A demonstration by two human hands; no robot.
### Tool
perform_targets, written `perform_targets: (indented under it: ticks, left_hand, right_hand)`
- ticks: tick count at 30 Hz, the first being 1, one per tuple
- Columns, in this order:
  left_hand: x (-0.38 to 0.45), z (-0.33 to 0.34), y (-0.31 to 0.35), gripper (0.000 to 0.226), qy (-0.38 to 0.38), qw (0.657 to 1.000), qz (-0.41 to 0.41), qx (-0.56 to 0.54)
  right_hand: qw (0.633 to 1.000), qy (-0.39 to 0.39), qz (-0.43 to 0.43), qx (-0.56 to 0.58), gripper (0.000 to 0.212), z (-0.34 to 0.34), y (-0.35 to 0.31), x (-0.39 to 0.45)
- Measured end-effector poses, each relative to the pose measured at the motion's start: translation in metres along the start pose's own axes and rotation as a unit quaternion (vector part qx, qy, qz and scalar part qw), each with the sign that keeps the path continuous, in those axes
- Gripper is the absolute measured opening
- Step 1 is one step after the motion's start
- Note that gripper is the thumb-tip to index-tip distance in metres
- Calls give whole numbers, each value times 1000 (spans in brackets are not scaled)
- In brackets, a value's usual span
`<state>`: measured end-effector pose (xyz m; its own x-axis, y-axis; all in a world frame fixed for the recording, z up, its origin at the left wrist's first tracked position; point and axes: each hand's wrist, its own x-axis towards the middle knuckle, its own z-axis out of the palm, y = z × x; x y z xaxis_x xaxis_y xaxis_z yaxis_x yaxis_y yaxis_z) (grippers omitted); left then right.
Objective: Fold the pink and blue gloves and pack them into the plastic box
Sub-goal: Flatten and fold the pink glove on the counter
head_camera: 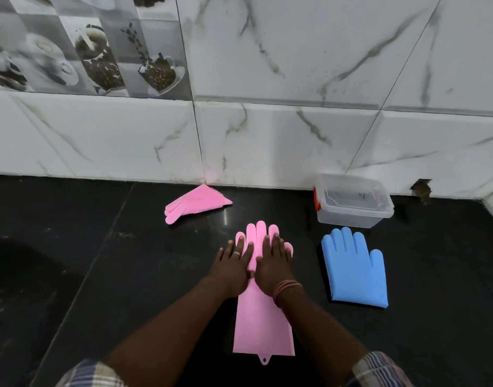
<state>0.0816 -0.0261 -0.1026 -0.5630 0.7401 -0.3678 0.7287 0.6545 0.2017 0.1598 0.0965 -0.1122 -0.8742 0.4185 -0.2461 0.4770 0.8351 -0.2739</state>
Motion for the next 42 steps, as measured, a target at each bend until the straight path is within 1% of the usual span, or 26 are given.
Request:
perform_targets:
  ticks: [4,5,6,9,10,11,12,14,16,18,21,23,25,26,27,28,30,31,32,33,34,35,36,39,40,42]
  left_hand:
    - [4,1,-4,81,-11,1000,2,-4]
    - [4,-2,-6,78,-4,1000,6,-12]
    - [5,-8,-8,70,25,999,12,-26]
    - [14,-34,-25,32,213,975,14,-58]
    - [19,-44,-36,27,263,963,-8,-56]
    - [24,-53,-49,30,288,956,-39,-51]
    - [30,-61,-64,39,280,955,-82,-47]
    - [40,-69,-94,62,213,959,-182,-46]
    - [44,-72,-120,73,149,959,-238,-38]
    - [46,-74,-134,62,146,957,-250,-8]
    - [47,-80,-134,33,210,943,-255,21]
    - [46,-87,-125,26,240,933,-265,-43]
    - [42,-95,-109,25,291,903,-272,-160]
    - [38,-99,-100,25,312,872,-274,-260]
    - [32,-104,-89,23,315,821,-270,-393]
    - [24,-106,-78,22,292,751,-254,-535]
    - [7,-107,-54,23,180,604,-198,-751]
    - [-1,-105,-46,27,118,550,-164,-810]
    - [-11,-103,-38,31,66,511,-135,-846]
    - [-22,-101,-32,34,25,484,-111,-868]
    - [-30,-100,-29,35,-13,472,-94,-877]
    - [-36,-99,-28,34,-47,475,-80,-875]
    - [-43,-98,-28,31,-72,489,-68,-867]
    - [-61,-98,-28,29,-110,554,-54,-823]
    - [-66,-97,-29,30,-118,567,-61,-813]
    - [-74,-96,-32,38,-158,555,-55,-815]
  right_hand:
    - [999,-12,36,17,80,5,-4,3]
    - [999,4,40,25,77,1,-6,4]
    - [998,42,39,28,72,-4,-9,6]
    - [972,234,-8,-2,38,-16,-24,16]
    - [968,251,-21,-10,33,-18,-30,21]
    - [974,222,-29,-16,36,-17,-35,26]
    - [983,177,-32,-26,42,-11,-39,30]
    - [994,97,-16,-56,56,3,-40,37]
    - [995,70,-5,-72,60,12,-36,37]
    - [995,73,-8,-66,60,14,-35,36]
    - [994,110,-13,-22,59,8,-34,35]
    - [983,179,-20,44,54,3,-35,30]
    - [957,241,-6,161,47,-7,-40,26]
    - [941,256,4,222,42,-14,-44,25]
    - [923,262,12,281,38,-22,-48,24]
    - [905,255,18,340,36,-32,-53,24]
    - [865,216,7,454,46,-53,-62,19]
    - [845,187,-5,500,63,-62,-65,17]
    - [830,158,-16,534,83,-69,-65,13]
    - [821,128,-25,556,98,-75,-64,8]
    - [814,99,-32,571,105,-80,-61,5]
    - [809,68,-34,583,104,-84,-56,2]
    - [796,32,-35,603,94,-86,-49,-3]
    - [720,-86,-16,689,56,-88,-21,-21]
    - [713,-113,-14,692,49,-87,-12,-28]
    - [746,-134,-36,651,42,-89,6,-39]
